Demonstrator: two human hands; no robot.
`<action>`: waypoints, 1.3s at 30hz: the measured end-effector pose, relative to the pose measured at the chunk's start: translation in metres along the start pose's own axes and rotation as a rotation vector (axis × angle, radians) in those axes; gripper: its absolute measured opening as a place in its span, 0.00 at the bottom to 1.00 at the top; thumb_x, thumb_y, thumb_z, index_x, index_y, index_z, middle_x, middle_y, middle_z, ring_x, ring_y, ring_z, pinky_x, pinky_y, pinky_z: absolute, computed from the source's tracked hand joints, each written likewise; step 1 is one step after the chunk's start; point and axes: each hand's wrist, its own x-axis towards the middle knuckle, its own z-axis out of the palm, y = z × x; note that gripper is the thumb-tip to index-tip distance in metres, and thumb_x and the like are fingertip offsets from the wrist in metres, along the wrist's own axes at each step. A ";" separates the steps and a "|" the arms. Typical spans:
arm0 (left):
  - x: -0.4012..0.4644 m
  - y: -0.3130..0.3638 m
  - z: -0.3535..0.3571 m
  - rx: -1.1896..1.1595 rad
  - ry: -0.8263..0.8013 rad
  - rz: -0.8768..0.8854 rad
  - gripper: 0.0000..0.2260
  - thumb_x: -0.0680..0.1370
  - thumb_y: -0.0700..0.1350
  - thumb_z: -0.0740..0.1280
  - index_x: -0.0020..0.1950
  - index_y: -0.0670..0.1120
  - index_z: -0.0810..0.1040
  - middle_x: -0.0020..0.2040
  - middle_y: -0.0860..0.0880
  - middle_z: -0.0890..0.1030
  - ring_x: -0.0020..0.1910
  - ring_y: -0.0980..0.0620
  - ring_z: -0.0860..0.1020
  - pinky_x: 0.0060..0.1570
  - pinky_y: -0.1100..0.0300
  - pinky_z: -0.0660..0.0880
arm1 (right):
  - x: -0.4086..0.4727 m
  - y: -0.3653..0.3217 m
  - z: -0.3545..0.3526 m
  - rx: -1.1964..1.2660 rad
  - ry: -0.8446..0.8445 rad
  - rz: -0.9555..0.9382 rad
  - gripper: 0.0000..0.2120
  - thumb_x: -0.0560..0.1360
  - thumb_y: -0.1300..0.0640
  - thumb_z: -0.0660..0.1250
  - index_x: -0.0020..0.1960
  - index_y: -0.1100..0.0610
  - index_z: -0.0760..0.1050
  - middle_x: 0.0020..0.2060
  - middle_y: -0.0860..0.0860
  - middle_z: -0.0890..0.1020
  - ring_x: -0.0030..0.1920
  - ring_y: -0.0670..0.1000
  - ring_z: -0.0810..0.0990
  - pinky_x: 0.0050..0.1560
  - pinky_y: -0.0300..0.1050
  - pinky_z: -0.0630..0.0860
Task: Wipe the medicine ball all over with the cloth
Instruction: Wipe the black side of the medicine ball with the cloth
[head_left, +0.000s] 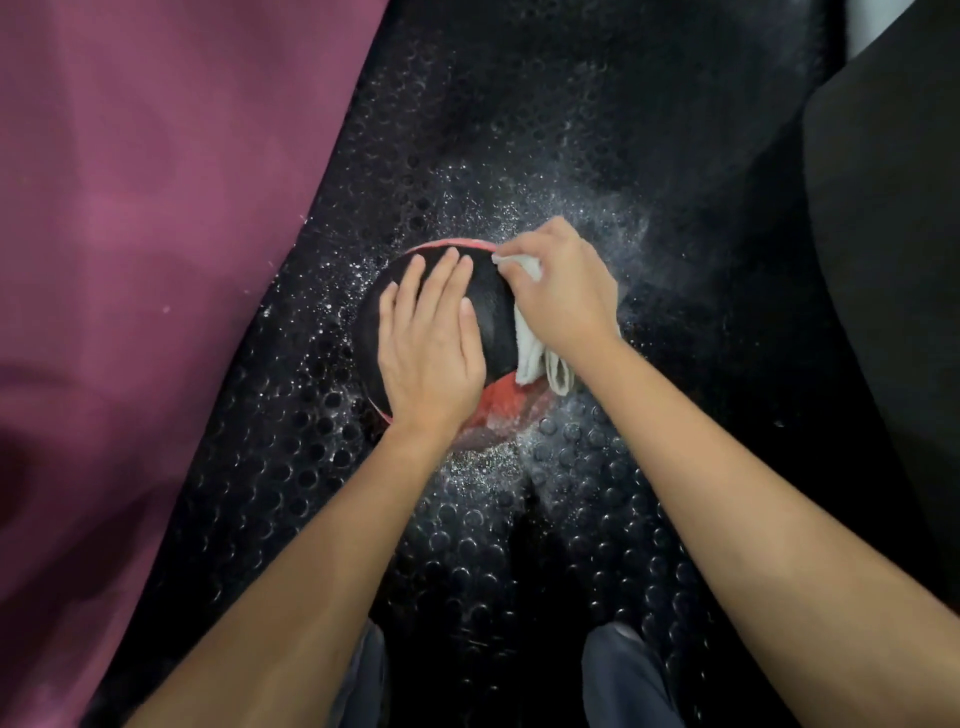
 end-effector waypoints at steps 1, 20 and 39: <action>0.005 -0.003 0.000 -0.022 0.001 -0.014 0.21 0.82 0.46 0.49 0.69 0.43 0.74 0.69 0.47 0.75 0.72 0.45 0.68 0.71 0.47 0.60 | -0.012 -0.002 0.002 0.019 0.039 -0.030 0.08 0.78 0.51 0.63 0.53 0.46 0.80 0.51 0.47 0.76 0.52 0.50 0.75 0.46 0.47 0.72; 0.003 -0.019 -0.006 -0.081 0.026 -0.129 0.23 0.82 0.47 0.48 0.72 0.43 0.71 0.72 0.48 0.72 0.73 0.45 0.66 0.72 0.48 0.58 | -0.055 -0.008 0.017 -0.057 0.220 -0.242 0.05 0.76 0.53 0.68 0.49 0.49 0.82 0.45 0.48 0.78 0.44 0.51 0.74 0.26 0.40 0.65; 0.002 -0.016 -0.012 -0.027 0.003 -0.186 0.23 0.82 0.50 0.48 0.72 0.46 0.71 0.72 0.50 0.71 0.75 0.45 0.63 0.73 0.46 0.56 | -0.024 -0.013 0.014 0.132 0.103 0.028 0.06 0.77 0.49 0.65 0.50 0.45 0.81 0.46 0.42 0.74 0.49 0.46 0.74 0.42 0.41 0.64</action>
